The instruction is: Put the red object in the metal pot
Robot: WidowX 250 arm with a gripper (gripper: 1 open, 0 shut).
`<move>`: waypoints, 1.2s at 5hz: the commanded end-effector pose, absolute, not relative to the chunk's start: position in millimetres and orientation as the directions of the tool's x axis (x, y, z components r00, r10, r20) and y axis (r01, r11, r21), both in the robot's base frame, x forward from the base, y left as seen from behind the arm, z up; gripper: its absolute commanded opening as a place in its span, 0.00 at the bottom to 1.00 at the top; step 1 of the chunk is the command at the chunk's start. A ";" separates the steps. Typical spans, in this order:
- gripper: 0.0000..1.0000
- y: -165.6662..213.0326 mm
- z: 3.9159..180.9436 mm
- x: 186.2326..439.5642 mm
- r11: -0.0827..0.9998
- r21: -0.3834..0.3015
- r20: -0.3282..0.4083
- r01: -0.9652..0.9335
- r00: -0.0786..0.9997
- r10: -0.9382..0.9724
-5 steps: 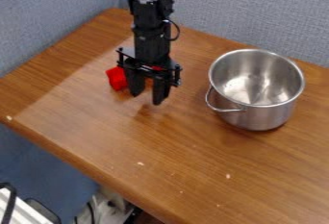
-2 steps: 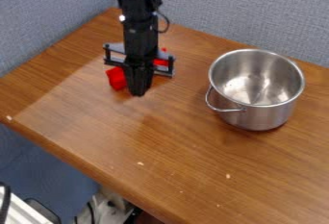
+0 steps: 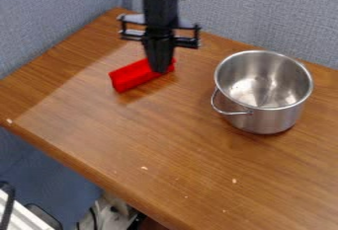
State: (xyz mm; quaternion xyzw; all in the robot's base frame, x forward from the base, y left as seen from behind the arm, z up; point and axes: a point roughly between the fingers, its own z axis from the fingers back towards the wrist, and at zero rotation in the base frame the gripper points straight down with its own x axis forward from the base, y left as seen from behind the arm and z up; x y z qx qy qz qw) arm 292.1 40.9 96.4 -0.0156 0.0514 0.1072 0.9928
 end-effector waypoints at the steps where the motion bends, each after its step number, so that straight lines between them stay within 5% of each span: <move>1: 1.00 39.3 123.9 304.0 0.985 -0.033 0.008 -0.167 0.986 0.167; 6: 1.00 37.8 110.8 308.4 0.996 -0.009 -0.035 -0.094 0.995 0.093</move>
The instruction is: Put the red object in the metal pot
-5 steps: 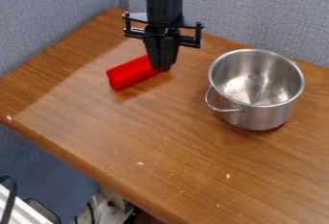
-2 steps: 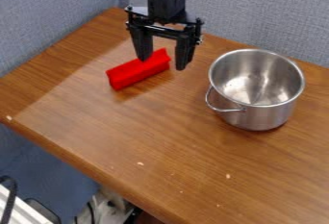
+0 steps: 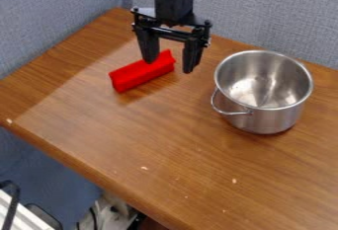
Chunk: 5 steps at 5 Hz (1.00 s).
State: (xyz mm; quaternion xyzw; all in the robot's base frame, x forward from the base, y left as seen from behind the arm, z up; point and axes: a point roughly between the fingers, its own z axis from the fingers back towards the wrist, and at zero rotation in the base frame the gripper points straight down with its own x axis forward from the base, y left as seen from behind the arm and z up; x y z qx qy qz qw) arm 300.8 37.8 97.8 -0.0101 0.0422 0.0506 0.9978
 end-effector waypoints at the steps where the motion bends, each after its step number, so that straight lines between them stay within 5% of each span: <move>1: 1.00 37.9 112.6 316.0 0.988 -0.004 -0.045 -0.156 0.987 0.156; 5: 1.00 86.9 99.6 326.4 0.968 0.052 -0.011 -0.246 0.969 0.247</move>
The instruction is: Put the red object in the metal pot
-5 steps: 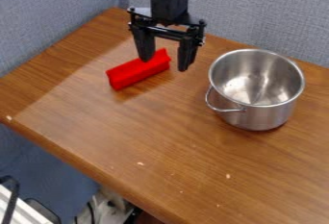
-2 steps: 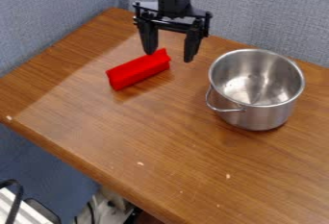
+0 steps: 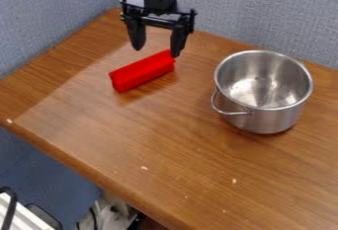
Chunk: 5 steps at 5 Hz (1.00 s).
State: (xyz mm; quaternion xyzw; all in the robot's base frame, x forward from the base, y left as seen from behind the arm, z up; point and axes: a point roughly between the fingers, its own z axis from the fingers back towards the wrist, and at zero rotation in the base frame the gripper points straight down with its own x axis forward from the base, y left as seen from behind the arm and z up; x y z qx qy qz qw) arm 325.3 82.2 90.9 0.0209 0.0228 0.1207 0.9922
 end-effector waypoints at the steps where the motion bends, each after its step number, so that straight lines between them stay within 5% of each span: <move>1: 1.00 89.5 81.8 326.5 0.970 0.080 -0.009 -0.230 0.973 0.231; 4: 1.00 90.4 69.1 330.7 0.971 0.092 -0.011 -0.219 0.975 0.221; 5: 0.00 94.3 66.7 328.4 0.967 0.092 -0.014 -0.237 0.971 0.239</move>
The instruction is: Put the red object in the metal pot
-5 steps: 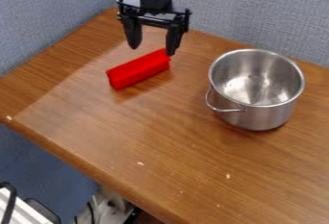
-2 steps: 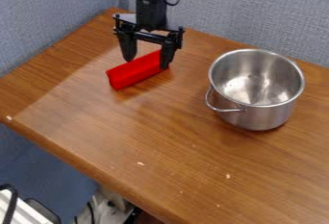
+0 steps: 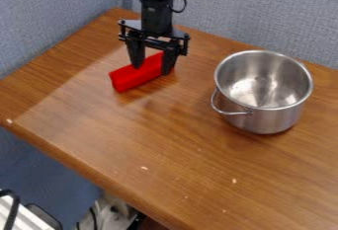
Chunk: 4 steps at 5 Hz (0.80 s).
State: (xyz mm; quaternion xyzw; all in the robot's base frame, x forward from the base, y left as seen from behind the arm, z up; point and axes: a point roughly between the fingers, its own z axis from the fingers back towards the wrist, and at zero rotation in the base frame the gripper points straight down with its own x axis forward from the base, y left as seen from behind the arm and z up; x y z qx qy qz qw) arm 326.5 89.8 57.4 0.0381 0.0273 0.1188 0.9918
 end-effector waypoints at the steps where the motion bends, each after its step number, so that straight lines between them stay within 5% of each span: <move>1: 0.00 97.3 66.2 325.0 0.963 0.090 -0.016 -0.254 0.966 0.257; 3: 0.00 109.8 96.7 307.7 0.945 0.096 0.006 -0.312 0.950 0.313; 4: 0.00 111.0 131.0 304.7 0.941 0.077 0.033 -0.329 0.944 0.328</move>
